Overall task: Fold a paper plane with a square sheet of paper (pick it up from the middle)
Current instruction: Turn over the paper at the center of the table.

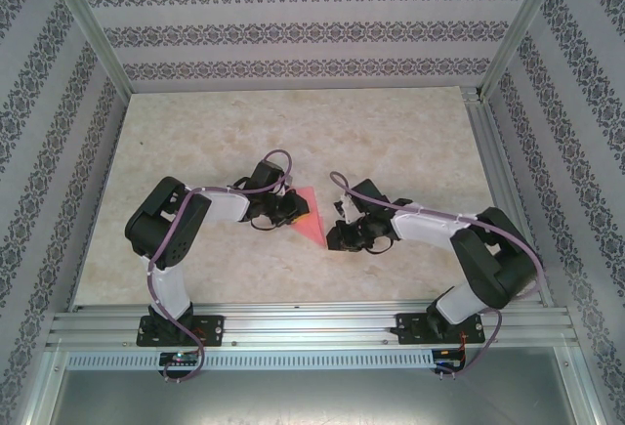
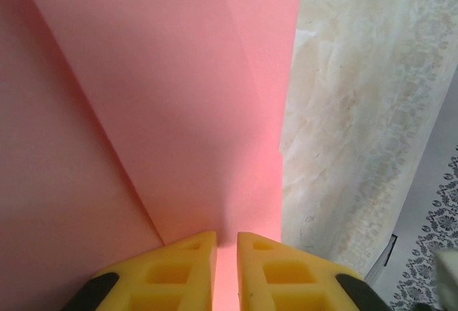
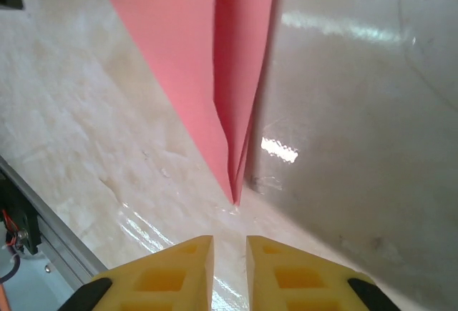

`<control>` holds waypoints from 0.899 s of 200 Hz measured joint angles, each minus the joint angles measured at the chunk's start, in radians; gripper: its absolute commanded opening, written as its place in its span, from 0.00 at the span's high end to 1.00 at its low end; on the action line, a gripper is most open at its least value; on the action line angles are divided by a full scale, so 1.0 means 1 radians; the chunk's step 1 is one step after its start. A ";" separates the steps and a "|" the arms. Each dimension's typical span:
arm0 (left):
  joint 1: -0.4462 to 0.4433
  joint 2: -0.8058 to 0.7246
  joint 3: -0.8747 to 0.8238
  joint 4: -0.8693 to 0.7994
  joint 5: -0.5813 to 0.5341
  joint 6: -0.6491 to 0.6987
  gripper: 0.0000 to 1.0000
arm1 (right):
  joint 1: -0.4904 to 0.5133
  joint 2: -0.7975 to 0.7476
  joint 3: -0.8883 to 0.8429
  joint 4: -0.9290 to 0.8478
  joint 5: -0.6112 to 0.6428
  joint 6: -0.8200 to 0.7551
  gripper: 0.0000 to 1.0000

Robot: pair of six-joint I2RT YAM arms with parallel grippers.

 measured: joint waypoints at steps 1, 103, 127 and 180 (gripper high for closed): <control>0.000 -0.001 0.002 -0.001 0.001 0.002 0.71 | 0.002 -0.005 0.003 -0.003 0.006 -0.002 0.75; 0.181 -0.439 -0.175 -0.168 -0.182 -0.023 0.53 | 0.195 0.156 0.312 -0.125 0.406 -0.177 0.68; 0.194 -0.475 -0.253 -0.222 -0.206 -0.027 0.53 | 0.232 0.222 0.370 -0.164 0.438 -0.198 0.65; 0.198 -0.556 -0.277 -0.256 -0.221 -0.027 0.52 | 0.256 0.283 0.410 -0.224 0.516 -0.212 0.64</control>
